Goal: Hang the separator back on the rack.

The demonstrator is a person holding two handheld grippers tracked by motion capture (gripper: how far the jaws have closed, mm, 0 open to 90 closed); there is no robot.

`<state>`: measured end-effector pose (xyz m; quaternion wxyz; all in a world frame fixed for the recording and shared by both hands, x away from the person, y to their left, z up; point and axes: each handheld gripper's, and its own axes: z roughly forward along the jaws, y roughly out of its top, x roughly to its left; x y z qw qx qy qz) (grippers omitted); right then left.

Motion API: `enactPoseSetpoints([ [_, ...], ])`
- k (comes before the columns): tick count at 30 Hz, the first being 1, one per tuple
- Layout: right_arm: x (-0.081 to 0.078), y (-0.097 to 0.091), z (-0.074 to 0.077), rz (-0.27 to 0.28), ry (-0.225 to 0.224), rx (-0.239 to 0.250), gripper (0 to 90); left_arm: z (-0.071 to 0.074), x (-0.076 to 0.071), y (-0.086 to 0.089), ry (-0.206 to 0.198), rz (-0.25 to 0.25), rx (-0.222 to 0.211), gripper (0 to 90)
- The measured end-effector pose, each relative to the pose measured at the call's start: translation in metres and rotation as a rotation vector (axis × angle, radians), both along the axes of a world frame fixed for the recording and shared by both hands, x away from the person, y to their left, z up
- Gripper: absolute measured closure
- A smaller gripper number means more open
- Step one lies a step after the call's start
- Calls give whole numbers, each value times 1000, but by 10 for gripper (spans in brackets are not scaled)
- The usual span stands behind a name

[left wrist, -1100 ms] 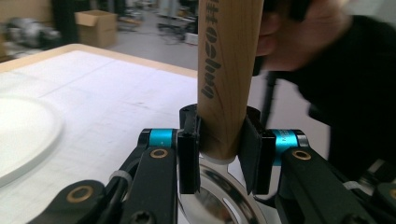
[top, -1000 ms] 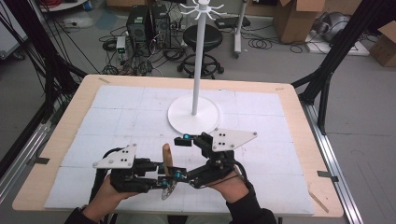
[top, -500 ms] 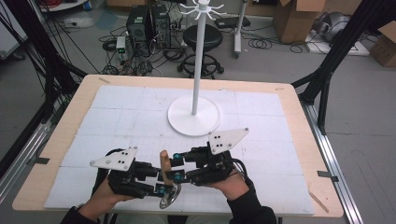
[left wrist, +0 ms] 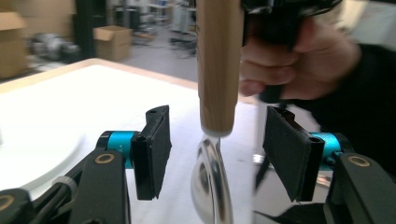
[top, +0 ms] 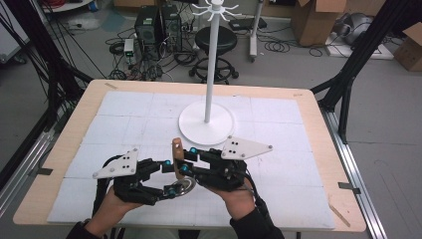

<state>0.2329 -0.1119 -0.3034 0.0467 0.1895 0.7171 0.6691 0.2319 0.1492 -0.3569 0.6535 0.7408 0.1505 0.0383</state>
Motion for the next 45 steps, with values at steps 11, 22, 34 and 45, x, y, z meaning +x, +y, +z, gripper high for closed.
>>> enactPoseSetpoints([
  [11,-13,12,-2,-125,19,-12,700,0,-2,-4,15,48,20,569],
  [22,-14,13,-10,-147,44,1,700,-1,0,-1,42,38,20,725],
  [34,14,-7,-14,195,42,29,405,2,0,-2,33,-98,23,733],
  [45,22,-10,-22,345,8,76,619,2,0,-2,45,-177,-7,732],
])
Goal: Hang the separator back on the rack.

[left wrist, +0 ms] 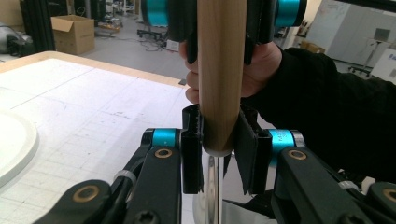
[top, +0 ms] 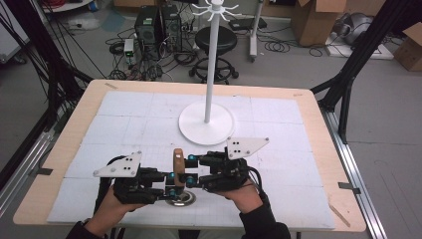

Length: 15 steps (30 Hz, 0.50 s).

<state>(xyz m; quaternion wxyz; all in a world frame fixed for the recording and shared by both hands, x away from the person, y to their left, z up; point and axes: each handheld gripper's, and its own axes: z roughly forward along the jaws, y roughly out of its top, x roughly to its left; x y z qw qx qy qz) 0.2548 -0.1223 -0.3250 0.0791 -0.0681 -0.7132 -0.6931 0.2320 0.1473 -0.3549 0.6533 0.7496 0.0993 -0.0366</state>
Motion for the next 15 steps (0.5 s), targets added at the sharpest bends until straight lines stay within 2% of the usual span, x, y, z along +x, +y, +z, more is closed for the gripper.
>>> enactPoseSetpoints([
  [5,-1,3,0,17,-16,-3,703,0,0,-1,4,-14,-2,732],
  [8,-1,4,0,11,-24,-4,717,-1,1,-1,5,-3,-1,729],
  [9,-2,4,1,0,-22,-7,719,-1,1,0,4,12,-9,722],
  [10,-2,5,1,-18,-25,-10,720,-1,1,1,7,44,-22,668],
  [11,-2,5,1,-42,-31,-18,722,-1,2,2,8,79,-23,557],
  [12,0,4,2,-66,-31,-22,722,-2,4,5,4,109,-27,501],
  [15,8,1,4,-131,-10,-16,722,-7,10,17,-10,200,-25,406],
])
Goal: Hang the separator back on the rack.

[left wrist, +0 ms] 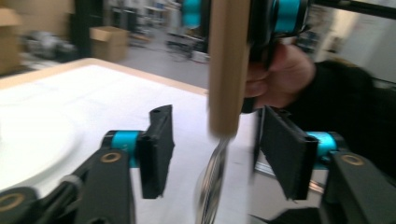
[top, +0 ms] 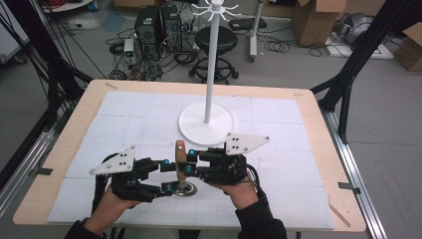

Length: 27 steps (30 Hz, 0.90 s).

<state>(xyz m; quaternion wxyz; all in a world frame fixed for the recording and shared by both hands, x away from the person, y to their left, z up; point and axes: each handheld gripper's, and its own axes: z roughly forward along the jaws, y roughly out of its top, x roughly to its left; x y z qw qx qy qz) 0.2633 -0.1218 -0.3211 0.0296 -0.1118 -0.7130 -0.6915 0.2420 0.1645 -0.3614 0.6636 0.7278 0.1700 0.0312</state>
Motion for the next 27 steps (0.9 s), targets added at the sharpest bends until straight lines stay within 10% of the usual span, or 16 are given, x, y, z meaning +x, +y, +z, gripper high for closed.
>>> enactPoseSetpoints([
  [11,46,-9,29,-156,-14,-8,722,-16,15,50,-11,298,12,219],
  [27,124,-19,97,-257,-24,-7,721,-25,19,65,-43,377,64,226],
])
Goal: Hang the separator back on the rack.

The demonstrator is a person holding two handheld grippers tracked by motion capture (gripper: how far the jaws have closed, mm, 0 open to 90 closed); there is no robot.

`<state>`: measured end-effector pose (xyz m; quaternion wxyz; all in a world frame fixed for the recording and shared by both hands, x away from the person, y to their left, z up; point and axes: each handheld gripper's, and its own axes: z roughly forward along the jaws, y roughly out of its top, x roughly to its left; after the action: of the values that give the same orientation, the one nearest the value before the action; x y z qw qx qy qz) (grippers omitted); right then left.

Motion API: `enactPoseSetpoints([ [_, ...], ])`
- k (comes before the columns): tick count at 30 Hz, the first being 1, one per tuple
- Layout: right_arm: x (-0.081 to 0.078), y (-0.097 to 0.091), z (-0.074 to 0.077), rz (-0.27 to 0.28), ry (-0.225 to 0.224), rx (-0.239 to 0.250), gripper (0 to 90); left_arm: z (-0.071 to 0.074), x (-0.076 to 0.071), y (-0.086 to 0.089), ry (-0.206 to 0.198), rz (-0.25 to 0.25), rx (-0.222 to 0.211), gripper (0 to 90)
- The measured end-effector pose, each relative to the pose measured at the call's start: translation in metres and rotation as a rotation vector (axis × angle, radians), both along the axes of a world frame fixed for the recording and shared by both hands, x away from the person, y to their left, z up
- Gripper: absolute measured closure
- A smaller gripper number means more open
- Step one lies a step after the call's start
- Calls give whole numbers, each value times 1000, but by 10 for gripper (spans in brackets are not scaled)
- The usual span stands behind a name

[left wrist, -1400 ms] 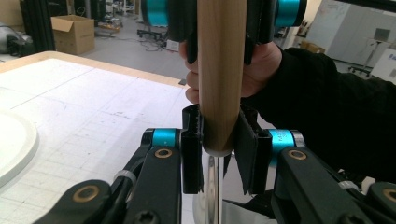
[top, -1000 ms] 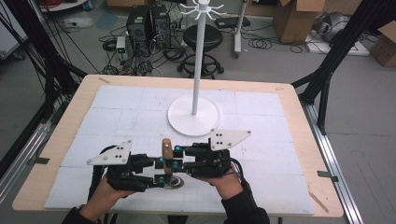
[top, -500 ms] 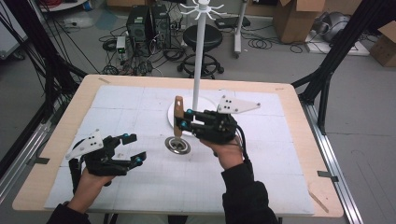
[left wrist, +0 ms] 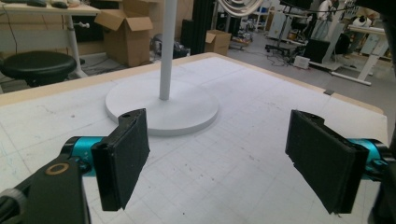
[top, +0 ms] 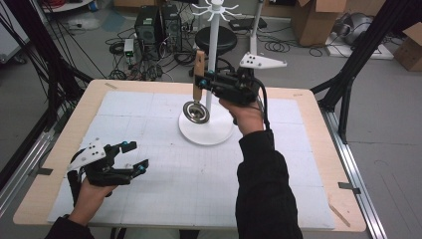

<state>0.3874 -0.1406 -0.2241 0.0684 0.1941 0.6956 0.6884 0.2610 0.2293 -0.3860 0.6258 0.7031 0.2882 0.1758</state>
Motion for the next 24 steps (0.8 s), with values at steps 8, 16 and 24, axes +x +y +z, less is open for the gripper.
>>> enactPoseSetpoints([
  [8,23,3,29,-7,-18,9,721,-1,1,6,14,7,-43,228],
  [16,39,0,46,-24,-25,31,721,-2,3,13,22,16,-63,229],
  [24,49,-8,48,-53,0,26,721,-3,3,15,27,21,-74,235],
])
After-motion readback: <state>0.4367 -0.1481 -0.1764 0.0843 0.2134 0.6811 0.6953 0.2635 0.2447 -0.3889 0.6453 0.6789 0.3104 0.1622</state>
